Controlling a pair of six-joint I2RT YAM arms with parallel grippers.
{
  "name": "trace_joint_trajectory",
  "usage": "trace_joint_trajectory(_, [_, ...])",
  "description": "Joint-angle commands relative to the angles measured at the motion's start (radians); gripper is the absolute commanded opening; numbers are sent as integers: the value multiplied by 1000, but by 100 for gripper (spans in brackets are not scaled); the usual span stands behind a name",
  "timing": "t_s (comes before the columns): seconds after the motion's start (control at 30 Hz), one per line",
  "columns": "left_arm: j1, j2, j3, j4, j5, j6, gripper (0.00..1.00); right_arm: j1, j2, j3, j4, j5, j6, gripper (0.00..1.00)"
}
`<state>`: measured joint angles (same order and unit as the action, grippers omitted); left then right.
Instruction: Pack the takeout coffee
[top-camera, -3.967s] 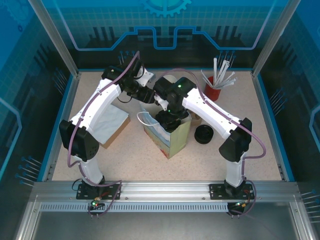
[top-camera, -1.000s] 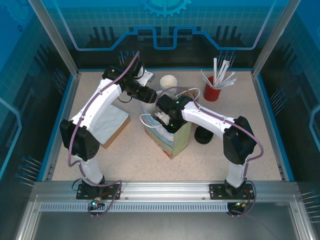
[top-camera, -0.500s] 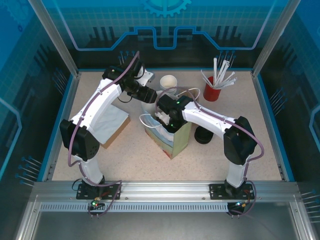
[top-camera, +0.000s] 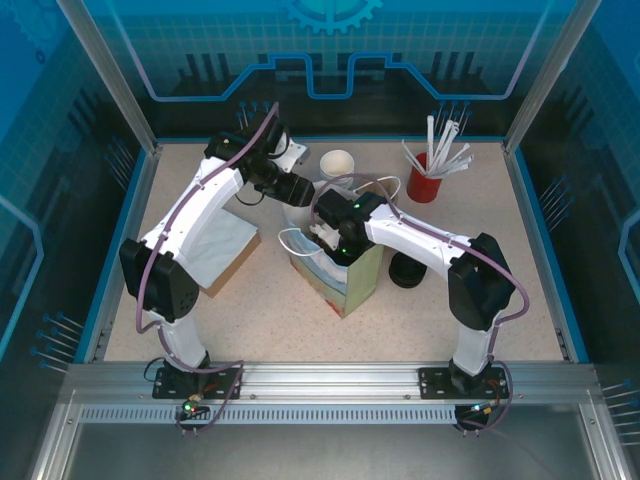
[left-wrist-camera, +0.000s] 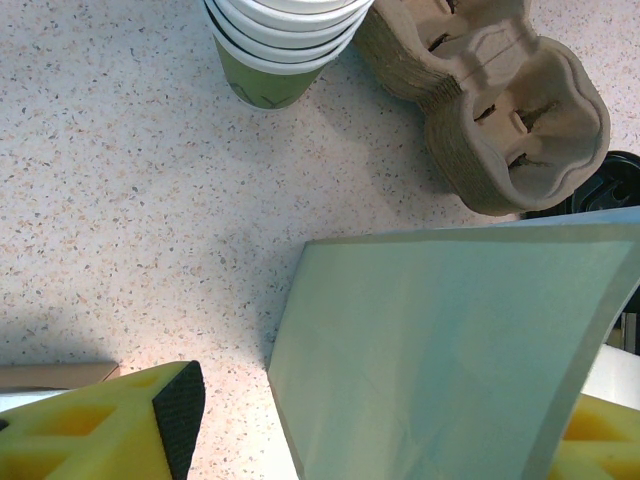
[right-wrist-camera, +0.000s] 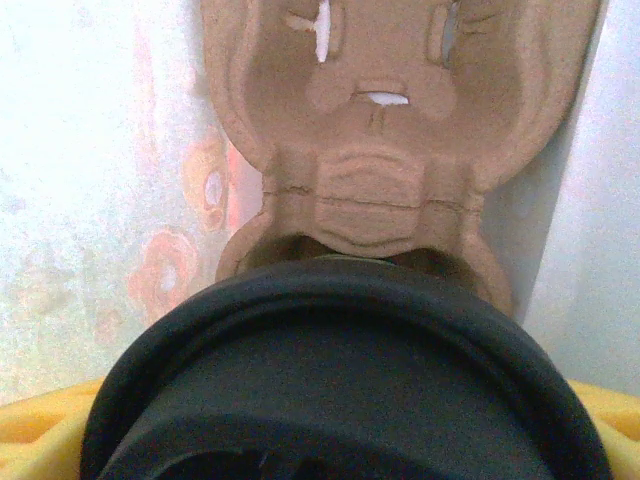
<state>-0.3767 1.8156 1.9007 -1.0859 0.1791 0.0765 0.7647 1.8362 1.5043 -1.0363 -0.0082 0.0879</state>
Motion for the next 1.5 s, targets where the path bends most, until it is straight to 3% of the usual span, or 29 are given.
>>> trace_joint_trajectory(0.0, [1,-3,13,8,-1,-17,68,0,32,-53,-2,-35,-14,86])
trace_joint_trajectory(0.57, [1,-6,18,3,5,-18,68,-8,26,-40,-10,-37,3,90])
trace_joint_trajectory(0.8, [-1,-27,18,10,40,-29,55,-30,-15,4,-10,-77,53,94])
trace_joint_trajectory(1.23, [-11,-63,18,36,59,-37,22,-43,-27,61,-27,-113,86,100])
trace_joint_trajectory(1.47, [-31,-95,12,61,22,-32,16,-44,-47,83,-30,-110,104,100])
